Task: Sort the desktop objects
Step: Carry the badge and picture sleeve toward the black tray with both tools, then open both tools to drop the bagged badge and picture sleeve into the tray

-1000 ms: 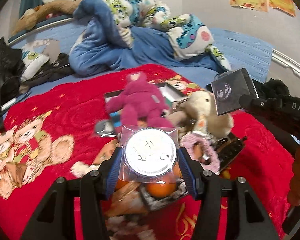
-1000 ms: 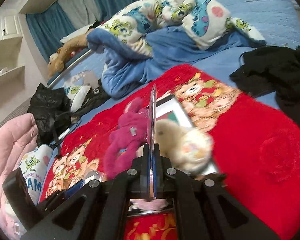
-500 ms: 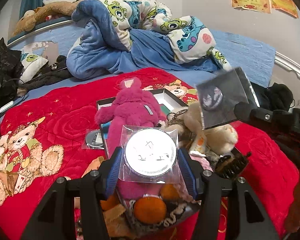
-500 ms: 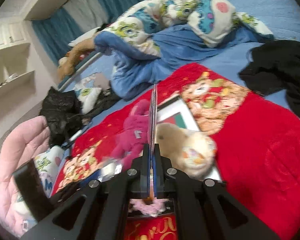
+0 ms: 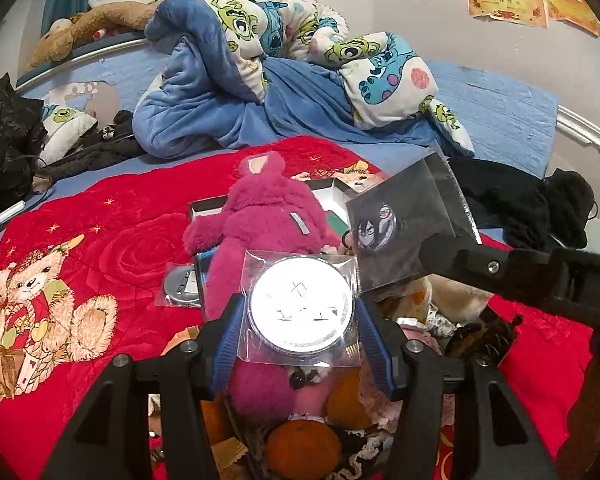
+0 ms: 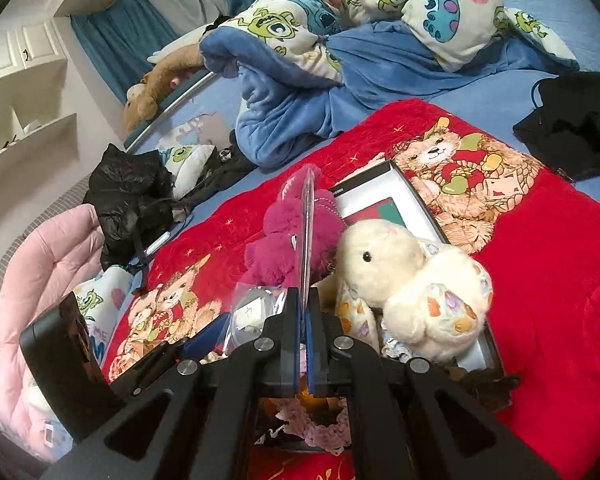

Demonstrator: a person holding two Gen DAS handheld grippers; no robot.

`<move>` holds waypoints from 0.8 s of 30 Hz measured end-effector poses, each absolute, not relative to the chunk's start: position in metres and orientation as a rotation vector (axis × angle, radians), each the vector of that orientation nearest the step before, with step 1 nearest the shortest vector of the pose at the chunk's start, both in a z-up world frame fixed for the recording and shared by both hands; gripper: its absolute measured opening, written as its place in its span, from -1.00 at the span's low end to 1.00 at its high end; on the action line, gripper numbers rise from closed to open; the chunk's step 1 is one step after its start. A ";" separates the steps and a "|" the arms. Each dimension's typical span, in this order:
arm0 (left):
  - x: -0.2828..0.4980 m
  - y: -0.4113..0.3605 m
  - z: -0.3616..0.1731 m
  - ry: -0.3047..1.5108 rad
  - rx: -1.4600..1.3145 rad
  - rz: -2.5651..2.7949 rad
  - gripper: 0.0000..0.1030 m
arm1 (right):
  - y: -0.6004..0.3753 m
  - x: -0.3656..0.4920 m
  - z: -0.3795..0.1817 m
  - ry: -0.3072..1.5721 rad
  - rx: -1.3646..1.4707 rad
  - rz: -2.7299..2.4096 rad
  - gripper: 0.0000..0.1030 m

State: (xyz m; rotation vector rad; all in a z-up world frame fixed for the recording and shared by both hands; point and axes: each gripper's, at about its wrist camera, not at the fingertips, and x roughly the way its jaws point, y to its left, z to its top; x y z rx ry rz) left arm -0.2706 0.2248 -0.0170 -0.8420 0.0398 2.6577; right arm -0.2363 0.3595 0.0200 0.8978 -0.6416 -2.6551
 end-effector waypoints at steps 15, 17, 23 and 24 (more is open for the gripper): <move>-0.296 0.230 -0.024 0.083 -0.874 2.693 0.11 | 0.360 -0.258 0.002 -0.702 0.959 -2.653 -0.91; -0.302 0.230 -0.028 0.087 -0.895 2.701 0.12 | 0.358 -0.263 -0.001 -0.693 0.979 -2.654 -0.91; -0.311 0.227 -0.033 0.062 -0.941 2.702 0.12 | 0.353 -0.278 -0.016 -0.697 1.021 -2.640 -0.92; -0.311 0.227 -0.034 0.062 -0.945 2.701 0.12 | 0.352 -0.279 -0.016 -0.692 1.026 -2.641 -0.92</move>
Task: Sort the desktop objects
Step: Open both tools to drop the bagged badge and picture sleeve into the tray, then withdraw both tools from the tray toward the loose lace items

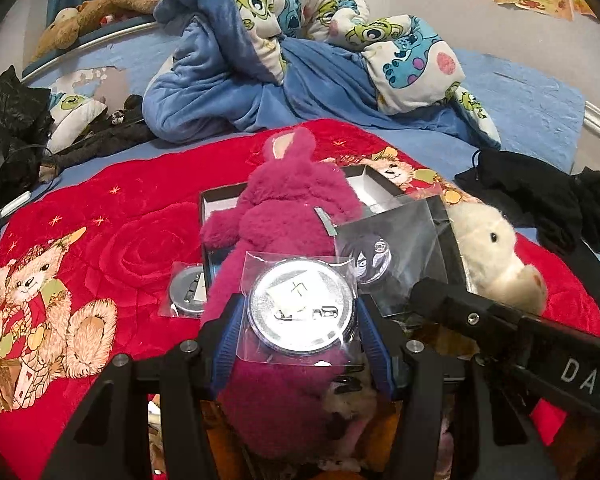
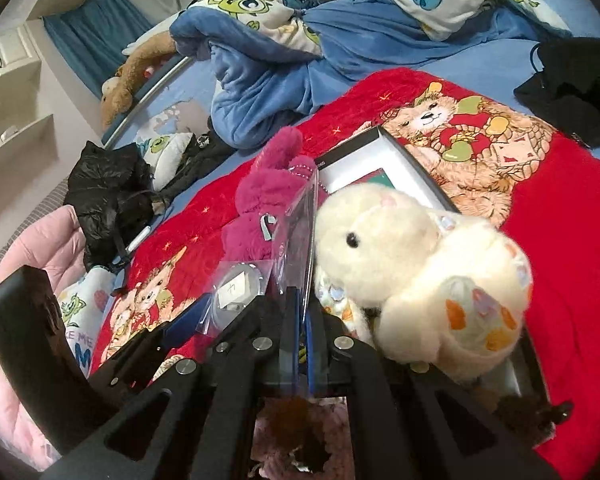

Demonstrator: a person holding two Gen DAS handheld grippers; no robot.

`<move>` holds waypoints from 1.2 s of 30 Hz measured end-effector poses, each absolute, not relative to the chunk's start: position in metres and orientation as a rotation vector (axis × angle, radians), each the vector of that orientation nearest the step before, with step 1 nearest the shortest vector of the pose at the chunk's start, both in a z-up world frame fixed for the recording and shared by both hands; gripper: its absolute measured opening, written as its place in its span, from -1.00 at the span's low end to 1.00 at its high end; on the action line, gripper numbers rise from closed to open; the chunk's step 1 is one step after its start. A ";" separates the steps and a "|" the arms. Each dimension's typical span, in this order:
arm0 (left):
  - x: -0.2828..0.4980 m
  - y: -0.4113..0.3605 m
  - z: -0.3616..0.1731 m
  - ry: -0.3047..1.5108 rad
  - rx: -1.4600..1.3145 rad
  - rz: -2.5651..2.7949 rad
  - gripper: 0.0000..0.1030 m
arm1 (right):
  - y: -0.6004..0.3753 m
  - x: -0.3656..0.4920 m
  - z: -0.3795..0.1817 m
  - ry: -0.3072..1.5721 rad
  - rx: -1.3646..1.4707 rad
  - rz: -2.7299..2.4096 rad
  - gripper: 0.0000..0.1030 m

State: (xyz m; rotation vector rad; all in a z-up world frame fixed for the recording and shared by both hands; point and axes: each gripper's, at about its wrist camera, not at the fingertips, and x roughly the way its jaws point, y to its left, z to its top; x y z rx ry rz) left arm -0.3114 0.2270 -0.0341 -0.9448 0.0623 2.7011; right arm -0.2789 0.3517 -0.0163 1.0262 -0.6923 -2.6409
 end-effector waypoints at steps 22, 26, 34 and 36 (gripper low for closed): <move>-0.297 0.227 -0.032 0.086 -0.897 2.691 0.81 | 0.350 -0.270 -0.007 -0.730 0.951 -2.552 0.04; -0.289 0.217 -0.024 0.021 -0.811 2.718 1.00 | 0.345 -0.263 0.006 -0.659 0.917 -2.610 0.46; -0.286 0.212 -0.019 0.071 -0.827 2.723 1.00 | 0.357 -0.250 0.023 -0.755 0.797 -2.604 1.00; -0.282 0.206 -0.014 0.069 -0.817 2.732 1.00 | 0.358 -0.249 0.025 -0.750 0.797 -2.619 1.00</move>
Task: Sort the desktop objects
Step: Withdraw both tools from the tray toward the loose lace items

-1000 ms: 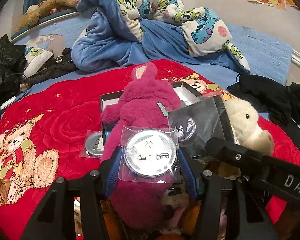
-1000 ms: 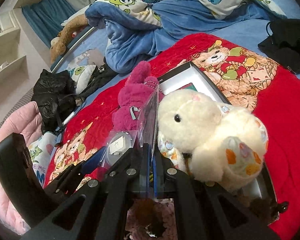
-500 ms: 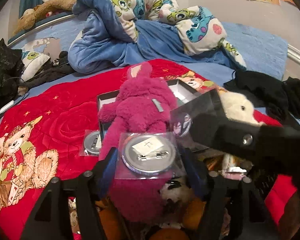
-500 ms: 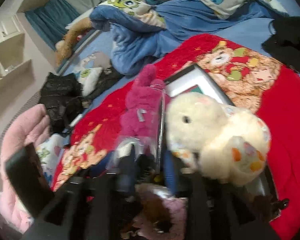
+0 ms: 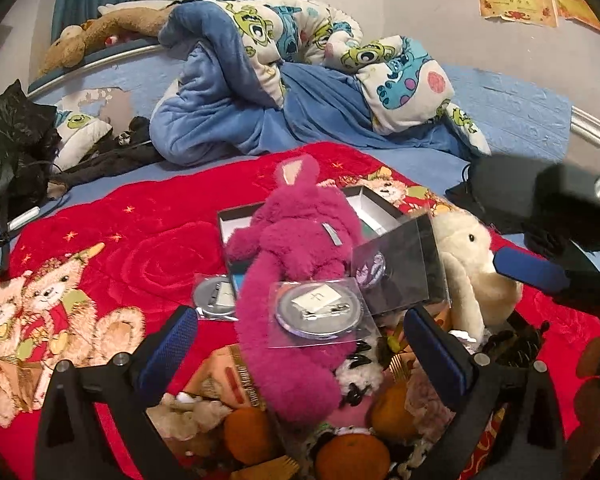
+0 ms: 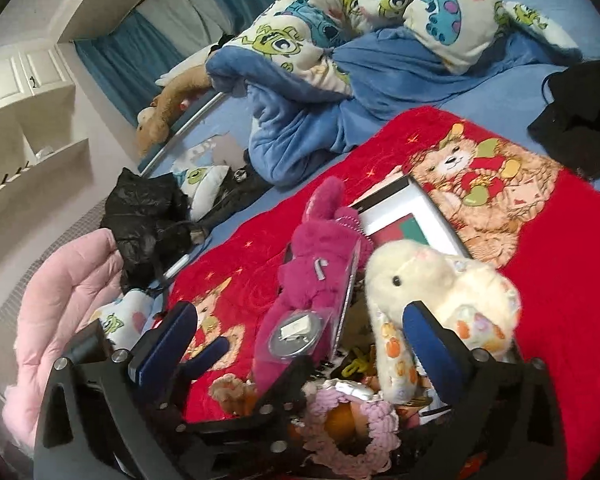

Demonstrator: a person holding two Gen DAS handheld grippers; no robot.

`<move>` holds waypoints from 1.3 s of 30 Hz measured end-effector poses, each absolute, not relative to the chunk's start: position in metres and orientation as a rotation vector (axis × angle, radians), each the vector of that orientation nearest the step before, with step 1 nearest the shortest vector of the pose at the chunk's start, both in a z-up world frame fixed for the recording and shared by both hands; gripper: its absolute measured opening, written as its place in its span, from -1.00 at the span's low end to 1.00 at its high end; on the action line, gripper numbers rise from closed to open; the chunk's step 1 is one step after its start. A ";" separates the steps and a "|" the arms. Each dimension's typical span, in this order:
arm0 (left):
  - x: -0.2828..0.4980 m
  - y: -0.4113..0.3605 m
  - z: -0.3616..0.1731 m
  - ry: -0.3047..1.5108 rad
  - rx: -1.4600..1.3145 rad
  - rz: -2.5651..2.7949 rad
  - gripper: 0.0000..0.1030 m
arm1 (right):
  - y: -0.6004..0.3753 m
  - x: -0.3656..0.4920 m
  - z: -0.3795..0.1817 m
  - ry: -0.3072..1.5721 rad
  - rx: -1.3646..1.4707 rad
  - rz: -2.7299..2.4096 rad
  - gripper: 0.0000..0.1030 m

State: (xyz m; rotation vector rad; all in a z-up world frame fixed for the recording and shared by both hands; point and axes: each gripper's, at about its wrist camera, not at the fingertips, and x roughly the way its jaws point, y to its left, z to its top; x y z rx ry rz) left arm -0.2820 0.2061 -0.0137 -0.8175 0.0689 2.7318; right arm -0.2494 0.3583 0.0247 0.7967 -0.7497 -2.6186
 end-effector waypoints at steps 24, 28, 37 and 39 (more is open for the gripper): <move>-0.164 0.036 -0.004 0.053 -0.940 2.911 1.00 | 0.270 -0.198 0.072 -0.618 0.619 -2.591 1.00; -0.167 0.039 -0.015 0.003 -0.961 2.869 1.00 | 0.263 -0.199 0.068 -0.596 0.639 -2.598 1.00; -0.167 0.079 -0.035 0.130 -0.990 2.801 1.00 | 0.259 -0.207 0.055 -0.542 0.704 -2.612 0.67; -0.166 0.085 -0.039 0.147 -0.998 2.789 1.00 | 0.256 -0.210 0.051 -0.505 0.752 -2.621 0.49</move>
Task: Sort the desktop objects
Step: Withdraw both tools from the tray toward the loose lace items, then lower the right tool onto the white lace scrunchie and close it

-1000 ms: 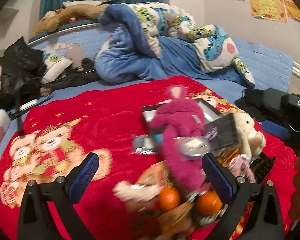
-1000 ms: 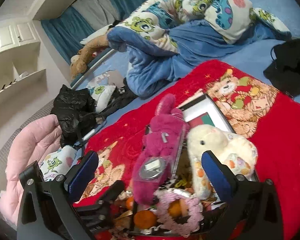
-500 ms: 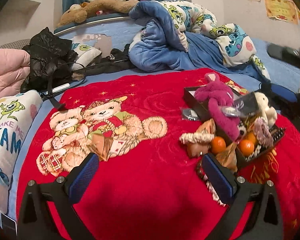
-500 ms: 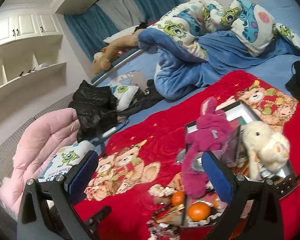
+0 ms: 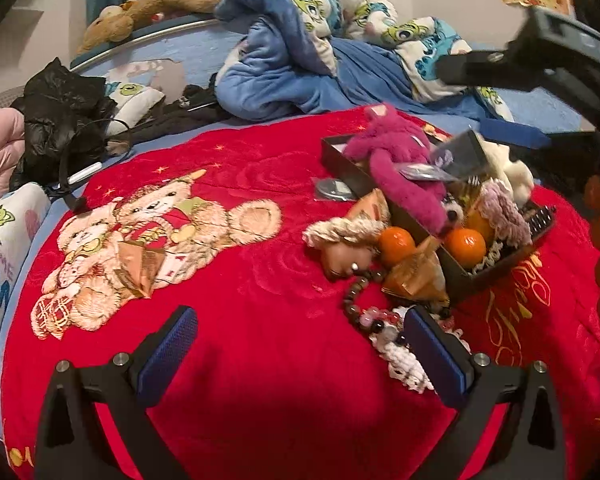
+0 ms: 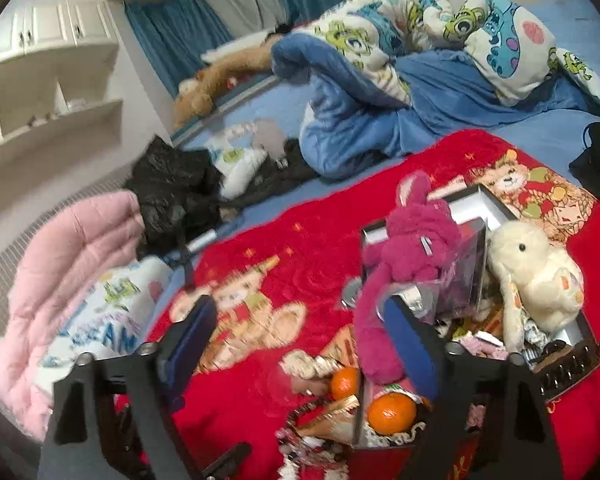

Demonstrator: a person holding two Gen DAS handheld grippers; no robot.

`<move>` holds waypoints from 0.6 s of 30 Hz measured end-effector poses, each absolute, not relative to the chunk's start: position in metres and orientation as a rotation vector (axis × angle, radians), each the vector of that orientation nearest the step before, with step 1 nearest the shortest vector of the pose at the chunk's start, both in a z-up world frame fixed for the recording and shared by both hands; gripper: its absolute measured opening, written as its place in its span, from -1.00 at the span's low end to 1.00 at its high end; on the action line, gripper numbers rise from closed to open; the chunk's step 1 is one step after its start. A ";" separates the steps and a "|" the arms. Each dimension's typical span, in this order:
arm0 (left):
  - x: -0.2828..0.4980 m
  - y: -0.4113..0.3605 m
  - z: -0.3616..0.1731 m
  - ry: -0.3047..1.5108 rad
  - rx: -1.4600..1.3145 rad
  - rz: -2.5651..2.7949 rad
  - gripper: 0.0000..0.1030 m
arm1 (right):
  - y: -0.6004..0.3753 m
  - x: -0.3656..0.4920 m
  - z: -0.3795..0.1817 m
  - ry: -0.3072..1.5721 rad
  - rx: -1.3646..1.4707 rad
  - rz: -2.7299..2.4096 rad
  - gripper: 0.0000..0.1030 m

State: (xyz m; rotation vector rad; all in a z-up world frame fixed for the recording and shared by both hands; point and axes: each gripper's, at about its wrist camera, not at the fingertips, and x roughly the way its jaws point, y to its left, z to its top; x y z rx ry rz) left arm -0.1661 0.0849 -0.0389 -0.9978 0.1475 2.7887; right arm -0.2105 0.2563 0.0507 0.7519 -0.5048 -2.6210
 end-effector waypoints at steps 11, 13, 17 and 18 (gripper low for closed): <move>-0.166 0.104 -0.059 0.195 -1.111 2.705 1.00 | 0.246 -0.214 0.040 -0.441 0.808 -2.590 0.37; -0.166 0.110 -0.063 0.236 -1.130 2.701 1.00 | 0.246 -0.215 0.040 -0.438 0.814 -2.587 0.37; -0.168 0.109 -0.067 0.248 -1.154 2.705 1.00 | 0.244 -0.215 0.041 -0.435 0.808 -2.579 0.37; -0.169 0.107 -0.068 0.237 -1.170 2.715 1.00 | 0.242 -0.214 0.041 -0.423 0.803 -2.577 0.37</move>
